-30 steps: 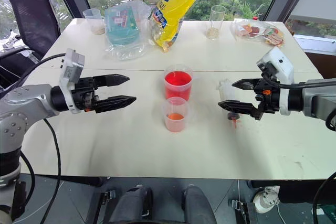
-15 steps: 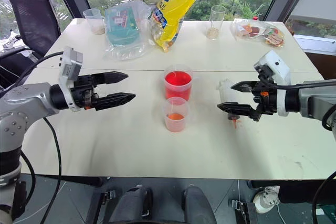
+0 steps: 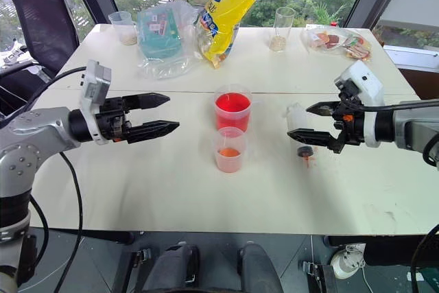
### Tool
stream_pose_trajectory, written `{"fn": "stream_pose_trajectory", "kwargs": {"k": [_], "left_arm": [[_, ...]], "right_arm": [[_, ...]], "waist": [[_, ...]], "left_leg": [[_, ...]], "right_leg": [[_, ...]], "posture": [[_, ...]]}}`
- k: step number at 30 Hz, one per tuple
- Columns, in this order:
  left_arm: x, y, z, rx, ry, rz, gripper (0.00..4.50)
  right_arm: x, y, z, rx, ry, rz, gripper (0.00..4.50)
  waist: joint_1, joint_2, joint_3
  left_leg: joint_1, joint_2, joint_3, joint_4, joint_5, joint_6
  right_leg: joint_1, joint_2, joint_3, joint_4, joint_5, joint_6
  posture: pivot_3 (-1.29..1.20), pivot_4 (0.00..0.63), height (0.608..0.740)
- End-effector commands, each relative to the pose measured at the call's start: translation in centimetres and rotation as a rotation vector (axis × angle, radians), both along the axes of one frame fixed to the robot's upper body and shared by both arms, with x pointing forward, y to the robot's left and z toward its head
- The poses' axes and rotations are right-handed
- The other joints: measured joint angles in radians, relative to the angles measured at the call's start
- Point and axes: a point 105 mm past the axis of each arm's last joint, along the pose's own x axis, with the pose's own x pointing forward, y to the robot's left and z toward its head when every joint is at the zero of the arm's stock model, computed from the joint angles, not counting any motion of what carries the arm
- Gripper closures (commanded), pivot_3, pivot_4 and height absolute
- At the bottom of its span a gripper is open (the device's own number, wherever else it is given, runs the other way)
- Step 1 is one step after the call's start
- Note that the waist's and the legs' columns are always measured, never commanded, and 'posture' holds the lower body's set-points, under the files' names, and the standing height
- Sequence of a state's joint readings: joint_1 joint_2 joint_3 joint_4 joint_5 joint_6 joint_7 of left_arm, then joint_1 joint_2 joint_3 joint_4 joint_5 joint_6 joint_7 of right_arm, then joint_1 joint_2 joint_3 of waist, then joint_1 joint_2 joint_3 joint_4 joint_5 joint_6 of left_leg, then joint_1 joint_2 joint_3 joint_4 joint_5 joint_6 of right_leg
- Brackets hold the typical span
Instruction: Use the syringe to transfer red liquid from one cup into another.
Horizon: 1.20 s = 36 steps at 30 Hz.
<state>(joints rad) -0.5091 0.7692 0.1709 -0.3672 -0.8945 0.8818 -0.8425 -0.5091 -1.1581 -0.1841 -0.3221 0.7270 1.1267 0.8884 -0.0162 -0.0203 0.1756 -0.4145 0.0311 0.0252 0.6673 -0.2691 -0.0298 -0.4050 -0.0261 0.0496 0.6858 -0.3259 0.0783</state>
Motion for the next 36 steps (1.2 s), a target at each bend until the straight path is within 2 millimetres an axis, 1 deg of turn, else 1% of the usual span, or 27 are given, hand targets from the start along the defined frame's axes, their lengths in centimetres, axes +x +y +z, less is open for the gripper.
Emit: {"fn": "stream_pose_trajectory", "kwargs": {"k": [1,7,11,14,18,21,26,31,34,36], "left_arm": [[-0.2,-0.4,1.0,-0.006,-0.063,-0.014,0.0],[0.3,-1.1,1.0,-0.025,-0.085,-0.025,0.0],[0.6,-1.6,0.8,-0.036,-0.099,-0.026,0.0],[0.6,-1.7,0.8,-0.046,-0.109,-0.024,0.0],[0.6,-1.8,0.7,-0.055,-0.124,-0.009,0.0],[0.5,-1.7,0.6,-0.055,-0.129,0.0,0.0],[0.3,-1.7,0.4,-0.053,-0.139,0.017,0.0],[0.2,-1.6,0.6,-0.051,-0.145,0.027,0.0],[0.2,-1.4,0.6,-0.048,-0.15,0.034,0.0],[0.2,-1.5,0.6,-0.045,-0.155,0.036,0.0]], "right_arm": [[1.1,-0.5,1.0,-0.009,-0.003,-0.065,0.05],[4.7,-1.7,0.0,-0.004,0.143,-0.292,0.05],[6.9,-1.8,-1.1,0.012,0.279,-0.463,0.05],[7.8,-1.5,-1.9,0.022,0.359,-0.529,0.05],[8.8,-1.5,-3.2,-0.021,0.401,-0.585,0.05],[9.4,-1.8,-4.4,-0.062,0.41,-0.602,0.05],[10.5,-1.6,-6.4,-0.083,0.424,-0.608,0.05],[11.3,-1.6,-7.4,-0.092,0.428,-0.606,0.05],[11.6,-1.6,-7.7,-0.1,0.433,-0.605,0.85],[11.6,-1.6,-8.0,-0.107,0.438,-0.601,1.86]], "waist": [[-0.001,0.0,0.0],[-0.002,0.0,0.0],[-0.004,0.0,0.0],[0.0,0.0,0.0],[0.002,0.0,0.0],[0.001,0.0,0.0],[-0.004,0.0,0.0],[-0.004,0.0,0.0],[-0.003,0.0,0.0],[-0.004,0.0,0.0]], "left_leg": [[0.0,0.0,0.0,0.0,0.0,0.0],[0.001,0.0,0.001,0.0,0.0,0.0],[0.001,0.0,0.002,-0.001,0.0,0.0],[0.0,0.0,0.002,-0.002,0.0,0.0],[-0.002,0.0,0.002,-0.001,0.0,0.0],[-0.003,0.0,0.002,-0.001,0.0,0.0],[-0.003,0.0,0.002,-0.001,0.0,0.0],[-0.003,0.0,0.002,-0.001,0.0,0.0],[-0.003,0.0,0.002,-0.001,0.0,0.0],[-0.003,0.0,0.002,-0.001,0.0,0.0]], "right_leg": [[0.0,0.0,0.0,0.0,0.0,0.0],[0.0,0.0,0.001,0.0,0.0,0.0],[0.0,0.0,0.001,0.0,0.0,0.0],[-0.001,0.0,0.001,0.0,0.0,0.0],[-0.003,-0.001,0.001,-0.001,0.0,0.0],[-0.004,-0.001,0.001,-0.001,0.0,0.0],[-0.004,0.0,0.001,0.0,0.0,0.0],[-0.004,0.0,0.001,0.0,0.0,0.0],[-0.004,0.0,0.001,0.0,0.0,0.0],[-0.004,0.0,0.001,0.0,0.0,0.0]], "posture": [[0.0,0.15,0.74],[0.0,0.15,0.74],[0.0,0.15,0.74],[0.0,0.15,0.74],[0.0,0.15,0.74],[0.0,0.15,0.74],[0.0,0.15,0.74],[0.0,0.15,0.74],[0.0,0.15,0.74],[0.0,0.15,0.74]]}}
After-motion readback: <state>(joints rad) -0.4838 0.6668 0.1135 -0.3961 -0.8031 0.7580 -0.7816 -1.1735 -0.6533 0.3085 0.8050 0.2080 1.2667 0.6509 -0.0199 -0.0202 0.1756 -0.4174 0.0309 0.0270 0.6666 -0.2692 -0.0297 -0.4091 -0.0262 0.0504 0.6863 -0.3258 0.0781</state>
